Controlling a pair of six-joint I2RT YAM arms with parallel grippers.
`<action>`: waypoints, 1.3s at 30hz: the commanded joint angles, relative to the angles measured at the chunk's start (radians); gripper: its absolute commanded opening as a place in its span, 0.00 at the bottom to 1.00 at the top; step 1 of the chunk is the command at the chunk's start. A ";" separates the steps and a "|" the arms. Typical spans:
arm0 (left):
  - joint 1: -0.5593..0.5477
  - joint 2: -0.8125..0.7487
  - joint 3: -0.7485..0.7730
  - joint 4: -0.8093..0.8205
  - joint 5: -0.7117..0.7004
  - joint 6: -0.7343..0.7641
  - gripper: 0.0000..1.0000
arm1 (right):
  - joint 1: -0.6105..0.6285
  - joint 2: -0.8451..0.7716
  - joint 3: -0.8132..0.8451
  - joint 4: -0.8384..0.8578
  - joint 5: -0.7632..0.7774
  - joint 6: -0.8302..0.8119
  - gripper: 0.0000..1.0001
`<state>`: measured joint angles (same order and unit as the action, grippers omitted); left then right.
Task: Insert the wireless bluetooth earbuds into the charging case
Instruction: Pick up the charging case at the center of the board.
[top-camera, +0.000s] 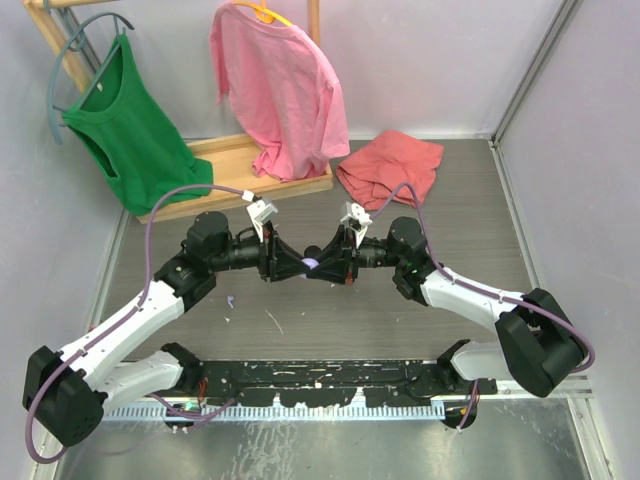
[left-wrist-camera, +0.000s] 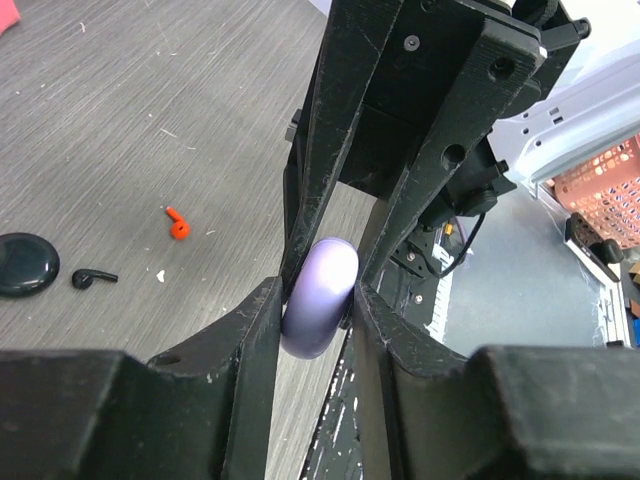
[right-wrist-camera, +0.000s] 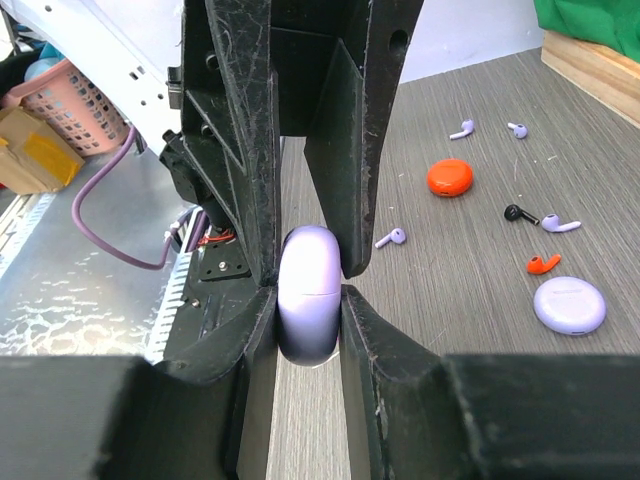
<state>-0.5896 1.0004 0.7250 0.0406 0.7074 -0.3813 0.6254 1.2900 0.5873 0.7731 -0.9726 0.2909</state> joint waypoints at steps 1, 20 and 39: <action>0.017 -0.009 0.005 0.030 0.042 0.020 0.31 | -0.003 0.002 0.047 0.030 -0.032 0.004 0.03; 0.017 -0.067 0.011 -0.018 0.013 0.097 0.03 | -0.003 -0.008 0.022 0.001 -0.035 -0.012 0.37; 0.017 -0.024 0.062 -0.078 0.060 0.130 0.01 | 0.000 0.027 0.054 -0.029 -0.083 -0.033 0.30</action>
<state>-0.5774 0.9703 0.7322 -0.0532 0.7311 -0.2691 0.6247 1.3029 0.5968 0.6876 -1.0229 0.2497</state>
